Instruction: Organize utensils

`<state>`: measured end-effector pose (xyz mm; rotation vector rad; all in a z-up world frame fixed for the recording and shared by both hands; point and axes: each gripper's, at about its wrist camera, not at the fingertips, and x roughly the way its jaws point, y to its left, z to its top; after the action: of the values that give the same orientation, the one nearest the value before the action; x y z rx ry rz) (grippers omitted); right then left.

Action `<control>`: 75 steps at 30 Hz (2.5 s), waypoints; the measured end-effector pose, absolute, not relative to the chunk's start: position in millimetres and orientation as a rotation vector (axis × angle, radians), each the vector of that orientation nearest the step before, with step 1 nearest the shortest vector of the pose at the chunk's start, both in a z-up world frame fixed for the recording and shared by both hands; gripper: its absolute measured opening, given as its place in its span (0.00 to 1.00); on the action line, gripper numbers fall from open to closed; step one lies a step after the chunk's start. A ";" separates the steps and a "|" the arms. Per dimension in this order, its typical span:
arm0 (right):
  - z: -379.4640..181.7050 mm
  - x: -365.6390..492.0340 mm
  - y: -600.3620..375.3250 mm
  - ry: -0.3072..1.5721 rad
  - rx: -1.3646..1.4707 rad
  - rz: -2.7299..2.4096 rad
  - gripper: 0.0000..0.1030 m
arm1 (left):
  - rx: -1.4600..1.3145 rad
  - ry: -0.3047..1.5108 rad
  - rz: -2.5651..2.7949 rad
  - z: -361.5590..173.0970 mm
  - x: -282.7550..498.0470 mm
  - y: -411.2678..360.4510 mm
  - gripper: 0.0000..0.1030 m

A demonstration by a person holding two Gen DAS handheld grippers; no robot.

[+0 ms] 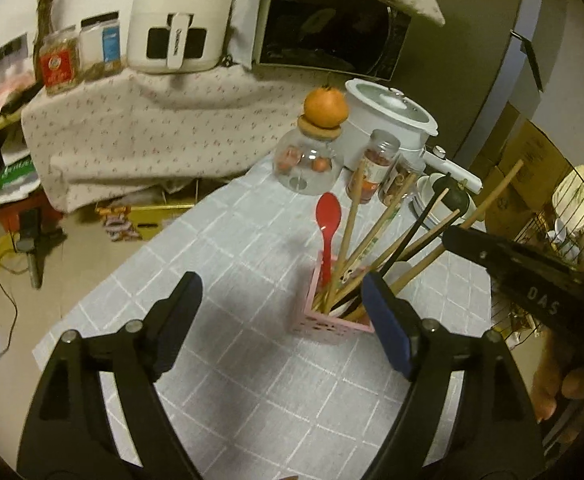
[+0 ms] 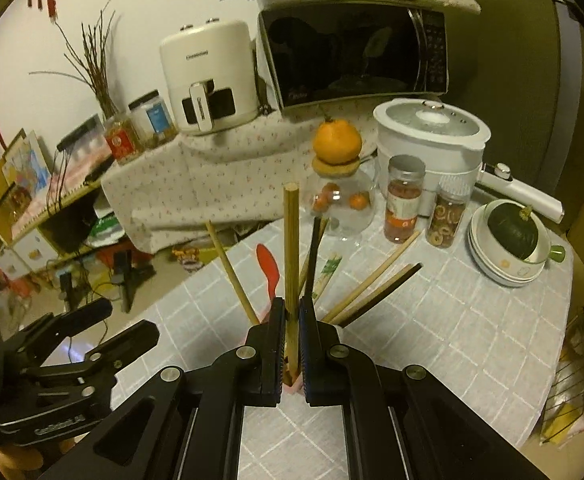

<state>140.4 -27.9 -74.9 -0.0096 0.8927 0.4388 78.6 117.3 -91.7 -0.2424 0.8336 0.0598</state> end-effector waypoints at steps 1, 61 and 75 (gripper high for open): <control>-76.8 141.3 -26.0 0.898 -0.009 0.439 0.06 | -0.251 0.837 0.062 -92.3 78.6 118.8 0.80; 63.4 -38.3 -151.9 0.630 -0.098 0.062 1.00 | -0.082 0.646 0.167 19.0 -45.0 26.8 1.00; 56.6 -37.5 -149.7 0.636 -0.111 0.066 1.00 | -0.074 0.621 0.157 25.5 -53.8 19.0 1.00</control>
<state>-37.5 -149.7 56.6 -0.1106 0.6359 0.0656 -53.8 19.0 25.5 -0.0737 0.6206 0.1572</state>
